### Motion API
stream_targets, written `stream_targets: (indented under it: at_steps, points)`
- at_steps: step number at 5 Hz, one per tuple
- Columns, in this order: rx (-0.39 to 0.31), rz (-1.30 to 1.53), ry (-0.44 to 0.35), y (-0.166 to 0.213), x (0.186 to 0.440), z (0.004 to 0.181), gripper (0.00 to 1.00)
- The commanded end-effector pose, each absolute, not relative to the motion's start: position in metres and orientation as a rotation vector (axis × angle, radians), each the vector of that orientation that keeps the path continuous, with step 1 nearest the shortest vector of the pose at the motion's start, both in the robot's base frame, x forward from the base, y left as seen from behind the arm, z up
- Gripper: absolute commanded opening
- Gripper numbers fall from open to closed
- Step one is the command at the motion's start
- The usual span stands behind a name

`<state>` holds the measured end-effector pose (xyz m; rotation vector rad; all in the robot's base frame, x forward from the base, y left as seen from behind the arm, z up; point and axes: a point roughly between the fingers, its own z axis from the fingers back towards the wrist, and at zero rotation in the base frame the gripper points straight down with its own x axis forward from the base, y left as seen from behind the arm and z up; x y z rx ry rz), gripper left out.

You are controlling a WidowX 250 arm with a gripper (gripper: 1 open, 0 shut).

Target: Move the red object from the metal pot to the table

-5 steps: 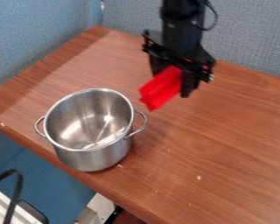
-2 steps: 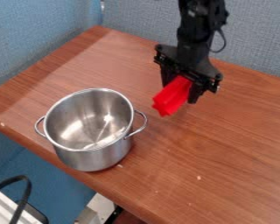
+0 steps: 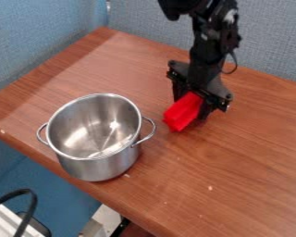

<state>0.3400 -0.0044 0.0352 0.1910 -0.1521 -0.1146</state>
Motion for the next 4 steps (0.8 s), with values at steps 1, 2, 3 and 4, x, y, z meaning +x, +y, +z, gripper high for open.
stream_targets:
  at_steps: [1, 2, 3, 4]
  points:
    - [0.195, -0.151, -0.219, -0.0064, 0.3510, 0.0498, 0.00]
    - [0.183, -0.166, -0.208, -0.0064, 0.3511, 0.0484, 0.00]
    - [0.172, -0.178, -0.194, -0.0061, 0.3511, 0.0464, 0.00]
    - [0.160, -0.188, -0.179, -0.0057, 0.3505, 0.0442, 0.00]
